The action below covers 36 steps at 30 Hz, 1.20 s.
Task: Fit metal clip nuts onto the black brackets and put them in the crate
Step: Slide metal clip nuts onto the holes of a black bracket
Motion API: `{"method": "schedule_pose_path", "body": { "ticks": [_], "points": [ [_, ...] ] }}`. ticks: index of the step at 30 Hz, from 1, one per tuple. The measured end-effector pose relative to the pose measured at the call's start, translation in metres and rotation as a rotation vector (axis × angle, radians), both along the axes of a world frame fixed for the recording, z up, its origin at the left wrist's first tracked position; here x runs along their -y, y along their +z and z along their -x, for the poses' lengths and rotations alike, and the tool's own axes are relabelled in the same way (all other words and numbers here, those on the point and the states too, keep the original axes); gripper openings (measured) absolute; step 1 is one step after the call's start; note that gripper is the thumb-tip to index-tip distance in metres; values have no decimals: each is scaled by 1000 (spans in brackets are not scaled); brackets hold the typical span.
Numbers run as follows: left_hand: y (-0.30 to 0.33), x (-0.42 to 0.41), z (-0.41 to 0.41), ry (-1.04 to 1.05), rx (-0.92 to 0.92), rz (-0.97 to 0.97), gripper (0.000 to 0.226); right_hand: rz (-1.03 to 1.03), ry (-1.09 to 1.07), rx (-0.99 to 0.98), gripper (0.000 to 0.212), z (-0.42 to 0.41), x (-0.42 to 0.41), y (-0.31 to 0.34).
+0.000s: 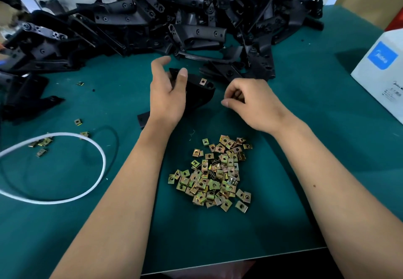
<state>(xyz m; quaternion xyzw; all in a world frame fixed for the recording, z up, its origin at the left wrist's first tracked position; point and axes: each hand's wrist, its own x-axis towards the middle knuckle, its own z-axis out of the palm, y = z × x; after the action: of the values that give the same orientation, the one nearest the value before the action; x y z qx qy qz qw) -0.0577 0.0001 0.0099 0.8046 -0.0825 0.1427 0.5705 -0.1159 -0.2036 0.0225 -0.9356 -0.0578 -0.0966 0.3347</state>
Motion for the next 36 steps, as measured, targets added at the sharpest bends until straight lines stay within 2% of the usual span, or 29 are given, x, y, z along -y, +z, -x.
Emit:
{"method": "schedule_pose_path", "body": {
  "ticks": [4,7,11,14,17,22,36],
  "points": [
    [3,2,0,29,-34,154,41,-139,-85,45,20,-1,1,-2],
    [4,2,-1,14,-95,255,34,-291,-122,55,21,-1,0,-2],
    [5,-2,0,-187,-142,270,23,-677,-163,39,18,0,-4,1],
    [8,0,5,-351,-151,251,23,-780,-169,37,18,1,-9,4],
    [10,1,8,-419,-156,224,23,-912,-184,-4,15,4,-16,5],
    [9,-1,7,-415,-158,219,21,-985,-219,-61,3,6,-24,5],
    [8,2,9,-377,-76,97,22,-999,-272,-130,5,11,-32,10]
  ]
}}
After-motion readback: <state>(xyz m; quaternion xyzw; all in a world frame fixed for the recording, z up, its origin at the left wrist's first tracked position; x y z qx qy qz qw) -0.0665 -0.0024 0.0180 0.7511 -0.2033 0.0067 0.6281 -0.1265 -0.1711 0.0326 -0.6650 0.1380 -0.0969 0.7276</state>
